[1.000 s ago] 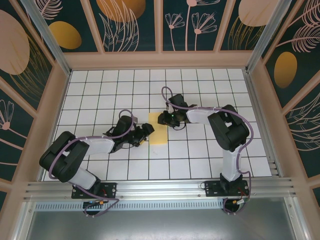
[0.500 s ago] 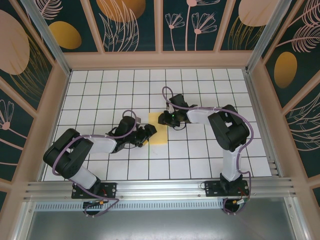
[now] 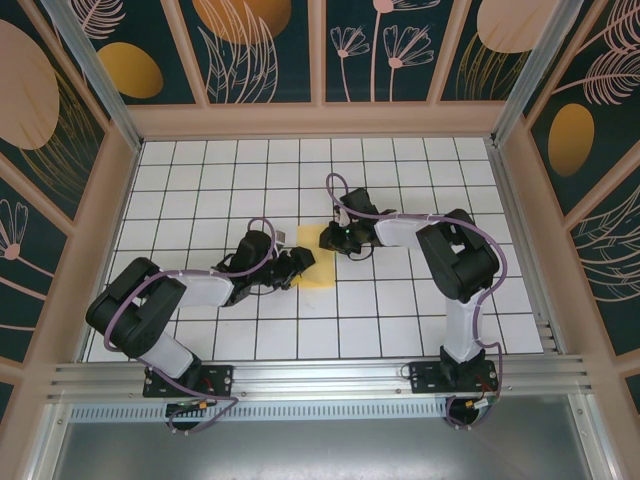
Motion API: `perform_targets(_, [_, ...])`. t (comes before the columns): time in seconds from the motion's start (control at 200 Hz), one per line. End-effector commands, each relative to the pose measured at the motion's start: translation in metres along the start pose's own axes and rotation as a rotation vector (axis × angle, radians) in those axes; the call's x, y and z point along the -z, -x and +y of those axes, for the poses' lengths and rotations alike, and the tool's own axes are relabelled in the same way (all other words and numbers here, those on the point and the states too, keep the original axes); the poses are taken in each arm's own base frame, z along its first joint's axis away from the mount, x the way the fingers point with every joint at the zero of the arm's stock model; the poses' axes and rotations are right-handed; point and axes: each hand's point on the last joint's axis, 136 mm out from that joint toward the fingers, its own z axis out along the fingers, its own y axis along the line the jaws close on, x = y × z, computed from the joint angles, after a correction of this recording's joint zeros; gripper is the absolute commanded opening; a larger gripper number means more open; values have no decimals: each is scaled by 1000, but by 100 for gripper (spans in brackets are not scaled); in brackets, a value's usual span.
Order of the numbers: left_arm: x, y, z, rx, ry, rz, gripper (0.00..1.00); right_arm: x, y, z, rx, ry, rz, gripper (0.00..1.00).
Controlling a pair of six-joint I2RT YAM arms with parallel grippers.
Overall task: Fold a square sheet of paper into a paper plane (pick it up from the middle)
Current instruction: Fold the triangle a second time at the center of the table.
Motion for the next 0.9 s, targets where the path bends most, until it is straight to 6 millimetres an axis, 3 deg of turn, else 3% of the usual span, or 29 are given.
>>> perform_targets(0.0, [0,5,-32,-76,-89,-7,65,-14,-32,-38,-47,-100,106,22])
perform_targets(0.185, [-3,8,-33,-80,-88,-11,62,-12,-31,-34,-23,-87,112,21])
perform_targets(0.38, [-5,17,-31,-73,-75,-54,58,-4,-25,-12,1,-5,107,21])
perform_targets(0.726, [-21,24,-28,-76,-88,-60,58,-4,-32,-13,-14,16,128,20])
perform_targets(0.896, [-20,30,-19,-98,-48,-97,54,11,-20,13,23,137,108,22])
